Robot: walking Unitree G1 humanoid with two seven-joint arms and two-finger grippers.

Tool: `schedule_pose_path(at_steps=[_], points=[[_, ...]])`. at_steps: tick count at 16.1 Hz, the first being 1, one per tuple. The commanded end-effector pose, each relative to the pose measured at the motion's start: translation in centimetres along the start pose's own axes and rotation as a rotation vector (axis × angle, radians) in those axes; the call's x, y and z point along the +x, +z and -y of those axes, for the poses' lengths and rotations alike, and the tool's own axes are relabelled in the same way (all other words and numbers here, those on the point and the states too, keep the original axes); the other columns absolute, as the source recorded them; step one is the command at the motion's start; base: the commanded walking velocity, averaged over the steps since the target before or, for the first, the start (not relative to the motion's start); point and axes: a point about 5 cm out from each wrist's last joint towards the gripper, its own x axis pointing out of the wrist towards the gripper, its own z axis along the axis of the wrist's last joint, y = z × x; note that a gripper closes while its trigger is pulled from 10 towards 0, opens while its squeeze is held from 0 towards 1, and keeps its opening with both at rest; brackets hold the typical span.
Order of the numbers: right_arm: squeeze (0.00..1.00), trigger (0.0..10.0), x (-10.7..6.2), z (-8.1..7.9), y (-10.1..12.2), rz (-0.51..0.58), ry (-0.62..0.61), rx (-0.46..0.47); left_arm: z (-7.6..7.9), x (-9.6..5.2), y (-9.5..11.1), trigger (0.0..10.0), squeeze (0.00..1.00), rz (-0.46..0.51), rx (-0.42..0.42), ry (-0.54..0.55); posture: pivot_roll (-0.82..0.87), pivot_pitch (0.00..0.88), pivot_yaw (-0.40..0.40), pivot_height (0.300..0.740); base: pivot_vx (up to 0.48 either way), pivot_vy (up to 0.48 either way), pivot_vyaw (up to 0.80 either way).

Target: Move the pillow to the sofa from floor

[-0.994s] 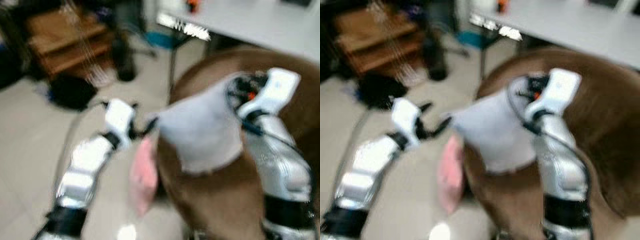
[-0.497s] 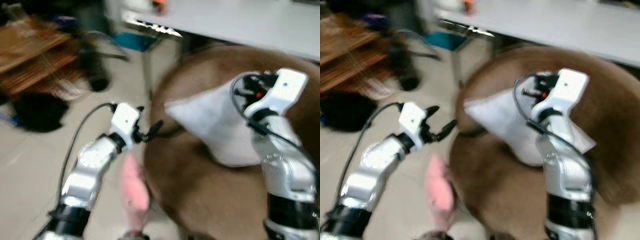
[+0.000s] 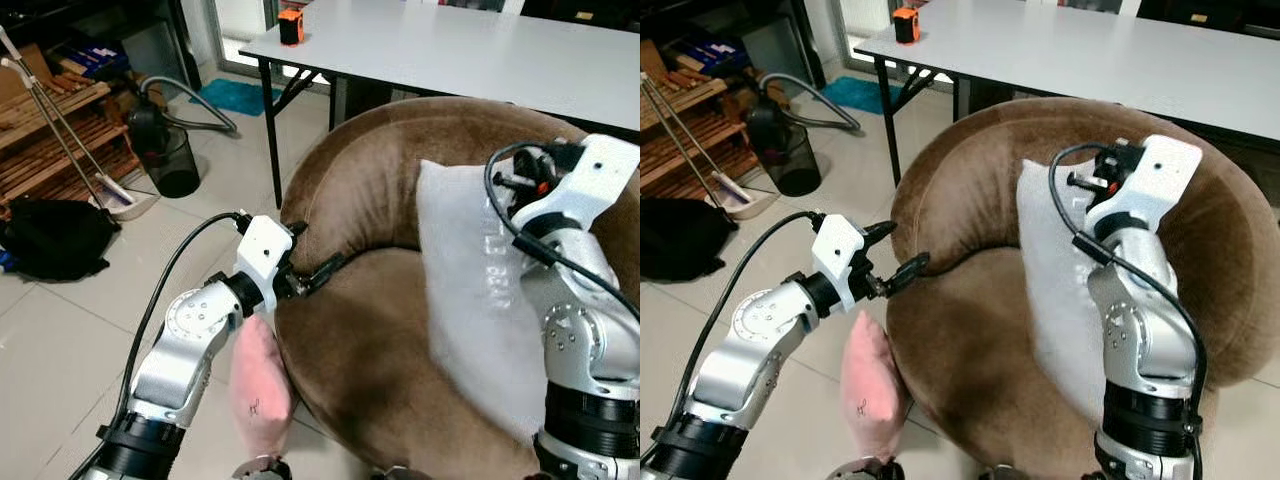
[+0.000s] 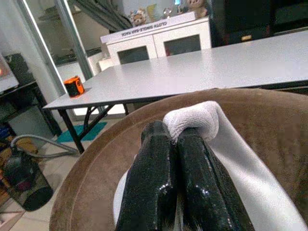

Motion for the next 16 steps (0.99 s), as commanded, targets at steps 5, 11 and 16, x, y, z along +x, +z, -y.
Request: schedule_pose_path(at_steps=[5, 11, 16], points=[[0.00, 10.0, 1.4, 0.5, 1.2, 0.023, -0.001, -0.038, 1.4, -1.0, 0.2, 10.0, 0.00, -0.035, -0.056, -0.202, -0.01, 0.065, 0.020, 0.740, 0.000, 0.000, 0.00], [0.00, 10.0, 4.5, 6.2, -4.1, -0.202, -0.288, -0.226, 1.5, -2.0, 0.1, 10.0, 0.00, -0.088, -0.050, -0.262, 0.01, 0.074, 0.017, 0.740, 0.000, 0.000, 0.00], [1.00, 10.0, 6.1, 8.5, -2.7, -0.018, -0.366, -0.256, 0.8, -1.9, 0.4, 10.0, 0.00, -0.052, -0.030, -0.163, 0.02, 0.083, 0.005, 0.740, 0.000, 0.000, 0.00]])
